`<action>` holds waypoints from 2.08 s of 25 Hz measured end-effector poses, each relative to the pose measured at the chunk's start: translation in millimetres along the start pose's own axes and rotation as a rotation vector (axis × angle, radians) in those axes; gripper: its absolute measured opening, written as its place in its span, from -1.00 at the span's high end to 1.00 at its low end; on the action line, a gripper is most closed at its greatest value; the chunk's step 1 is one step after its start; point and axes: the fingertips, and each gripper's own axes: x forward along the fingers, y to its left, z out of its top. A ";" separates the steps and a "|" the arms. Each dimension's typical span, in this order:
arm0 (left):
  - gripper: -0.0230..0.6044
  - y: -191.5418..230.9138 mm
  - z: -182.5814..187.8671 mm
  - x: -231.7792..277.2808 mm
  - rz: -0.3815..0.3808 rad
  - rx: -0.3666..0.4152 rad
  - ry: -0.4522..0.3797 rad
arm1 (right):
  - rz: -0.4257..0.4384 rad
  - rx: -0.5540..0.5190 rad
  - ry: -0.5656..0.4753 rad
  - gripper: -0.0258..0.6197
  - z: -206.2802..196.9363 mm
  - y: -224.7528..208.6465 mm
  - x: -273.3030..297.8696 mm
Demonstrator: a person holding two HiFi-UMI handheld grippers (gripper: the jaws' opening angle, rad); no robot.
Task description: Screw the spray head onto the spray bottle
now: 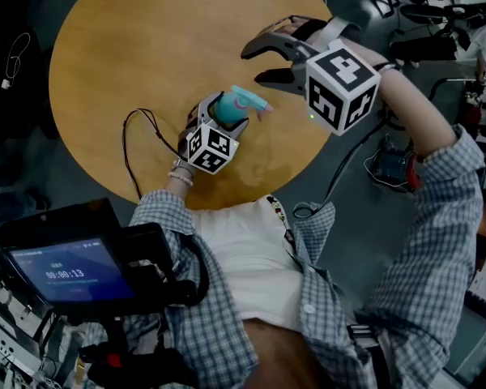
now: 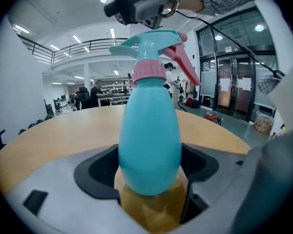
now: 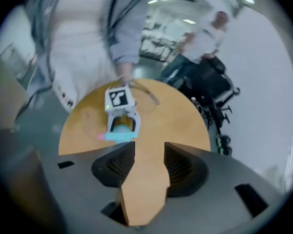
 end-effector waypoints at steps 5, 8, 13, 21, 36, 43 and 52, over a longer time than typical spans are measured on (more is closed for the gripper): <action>-0.33 -0.1 -1.3 -3.9 -0.017 0.008 -0.002 | 0.114 -0.468 0.112 0.37 -20.3 36.5 24.8; -0.33 0.0 -2.8 -8.1 -0.042 0.021 -0.007 | 0.134 -0.608 0.081 0.37 -10.7 44.9 38.0; -0.33 -0.2 -4.7 -13.0 -0.093 0.053 -0.006 | 0.160 -0.789 0.031 0.37 4.6 60.2 58.8; -0.33 -3.1 -1.6 -15.4 -0.118 0.071 0.001 | 0.213 -1.007 0.013 0.37 8.9 81.8 80.2; -0.33 -5.7 4.1 -9.3 -0.079 0.063 0.004 | 0.328 -0.415 0.127 0.54 6.0 94.4 88.9; -0.33 -5.6 5.5 -4.9 -0.040 0.063 0.022 | 0.293 0.054 0.173 0.54 3.5 92.2 89.6; -0.33 -2.4 6.3 -1.9 0.006 0.031 0.021 | 0.222 0.709 0.217 0.54 1.3 76.3 91.8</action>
